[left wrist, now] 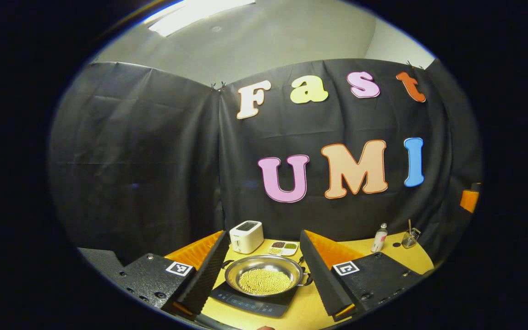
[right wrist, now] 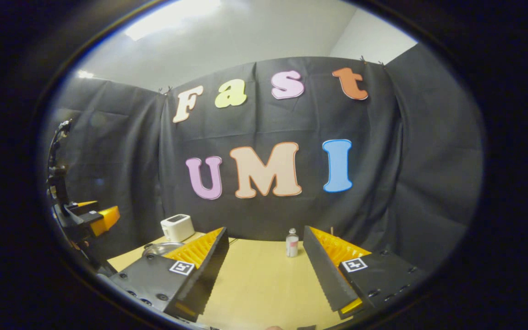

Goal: First push the handle of the pot to place it horizontally, then grasp the pot with both hands and set it on the induction cooktop.

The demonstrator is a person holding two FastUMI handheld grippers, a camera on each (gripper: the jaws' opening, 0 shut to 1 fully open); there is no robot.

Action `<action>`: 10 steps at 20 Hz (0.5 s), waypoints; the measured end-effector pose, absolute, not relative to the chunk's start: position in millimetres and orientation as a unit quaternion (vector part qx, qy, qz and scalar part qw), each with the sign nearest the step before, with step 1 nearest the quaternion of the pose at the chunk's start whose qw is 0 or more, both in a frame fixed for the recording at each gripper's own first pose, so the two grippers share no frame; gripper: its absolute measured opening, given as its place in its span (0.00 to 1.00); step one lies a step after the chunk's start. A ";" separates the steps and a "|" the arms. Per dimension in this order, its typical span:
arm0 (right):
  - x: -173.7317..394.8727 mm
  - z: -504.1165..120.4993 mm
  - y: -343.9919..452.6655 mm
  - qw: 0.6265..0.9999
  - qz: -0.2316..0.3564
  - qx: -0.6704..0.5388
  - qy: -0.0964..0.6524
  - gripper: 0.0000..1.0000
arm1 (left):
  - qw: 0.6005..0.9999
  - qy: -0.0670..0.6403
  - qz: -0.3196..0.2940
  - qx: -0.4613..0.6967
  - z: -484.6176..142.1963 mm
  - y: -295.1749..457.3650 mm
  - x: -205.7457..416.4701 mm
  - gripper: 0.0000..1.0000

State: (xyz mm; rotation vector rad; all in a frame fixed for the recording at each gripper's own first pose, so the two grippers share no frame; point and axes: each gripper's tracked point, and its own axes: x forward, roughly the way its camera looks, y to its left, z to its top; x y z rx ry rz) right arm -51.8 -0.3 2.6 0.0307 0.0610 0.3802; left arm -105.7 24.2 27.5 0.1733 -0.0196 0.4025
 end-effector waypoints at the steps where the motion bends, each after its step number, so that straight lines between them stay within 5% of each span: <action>1: -50.1 1.1 -1.1 0.981 0.191 0.020 0.032 0.93 | 0.976 -0.008 0.201 0.083 25.1 23.3 -105.5 0.95; 10: -3.9 2.5 -38.5 0.980 0.185 0.059 0.031 0.93 | 0.977 -0.031 0.200 0.068 30.0 7.6 -82.9 0.96</action>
